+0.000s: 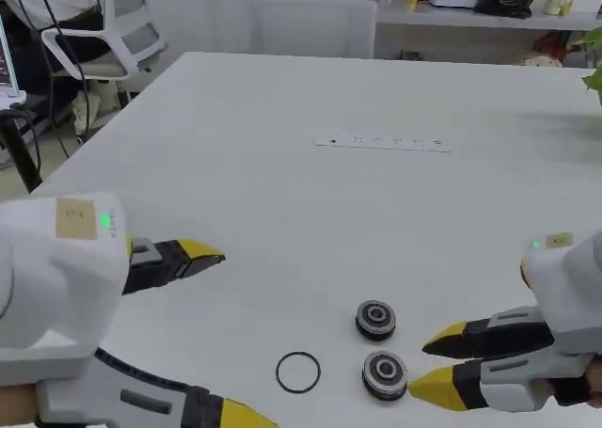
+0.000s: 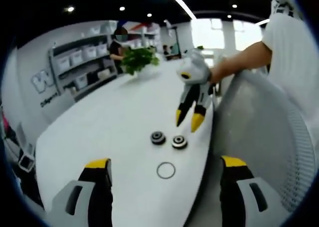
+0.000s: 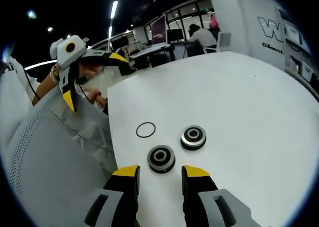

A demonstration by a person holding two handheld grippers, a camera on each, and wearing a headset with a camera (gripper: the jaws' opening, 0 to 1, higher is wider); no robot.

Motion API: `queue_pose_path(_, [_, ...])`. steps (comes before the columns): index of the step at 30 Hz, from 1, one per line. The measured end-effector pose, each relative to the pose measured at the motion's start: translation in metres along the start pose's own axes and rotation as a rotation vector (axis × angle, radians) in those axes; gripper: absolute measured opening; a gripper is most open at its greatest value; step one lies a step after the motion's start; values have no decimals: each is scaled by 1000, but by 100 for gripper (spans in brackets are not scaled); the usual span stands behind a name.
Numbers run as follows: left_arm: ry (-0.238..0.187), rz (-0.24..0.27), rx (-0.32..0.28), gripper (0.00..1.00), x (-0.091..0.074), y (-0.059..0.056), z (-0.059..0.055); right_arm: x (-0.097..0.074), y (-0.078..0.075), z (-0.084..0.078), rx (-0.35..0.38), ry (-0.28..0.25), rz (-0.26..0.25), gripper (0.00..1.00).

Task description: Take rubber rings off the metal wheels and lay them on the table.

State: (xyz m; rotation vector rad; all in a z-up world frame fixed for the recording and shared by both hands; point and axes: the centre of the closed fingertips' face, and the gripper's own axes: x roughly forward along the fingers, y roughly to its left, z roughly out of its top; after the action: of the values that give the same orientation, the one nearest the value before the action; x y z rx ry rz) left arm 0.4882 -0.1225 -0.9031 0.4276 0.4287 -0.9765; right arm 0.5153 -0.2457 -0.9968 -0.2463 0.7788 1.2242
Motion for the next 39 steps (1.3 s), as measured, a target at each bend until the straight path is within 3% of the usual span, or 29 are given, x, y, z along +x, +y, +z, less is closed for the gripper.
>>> queue_pose_path(6, [19,-36,107,88,9,3,16,7,4,-13,-28,58,17,31])
queue_pose_path(9, [-7,-83,148,86,20,-2,30,7,5,-15,-37,70,23,31])
queue_pose_path(17, [-52,-193,197,82,49,-17,54,6,3,-13,-28,53,19,31])
queue_pose_path(20, [-106,-238,175,80,61,-24,64,5,1,-10,-15,39,16,31])
queue_pose_path(24, [-155,-255,156,79,73,-23,72,4,0,-5,5,11,16,31])
queue_pose_path(27, [-225,-256,41,76,84,-19,81,4,-3,-3,26,-12,17,31])
queue_pose_path(29, [-249,-245,-27,74,90,-12,82,3,-3,0,54,-30,22,31])
queue_pose_path(33, [-288,-186,-81,70,101,6,83,2,-7,2,68,-48,14,31])
queue_pose_path(36, [-291,-164,-74,64,111,11,77,1,-8,4,90,-66,15,31])
queue_pose_path(39, [-287,-160,-59,57,117,8,70,1,-9,7,115,-85,17,30])
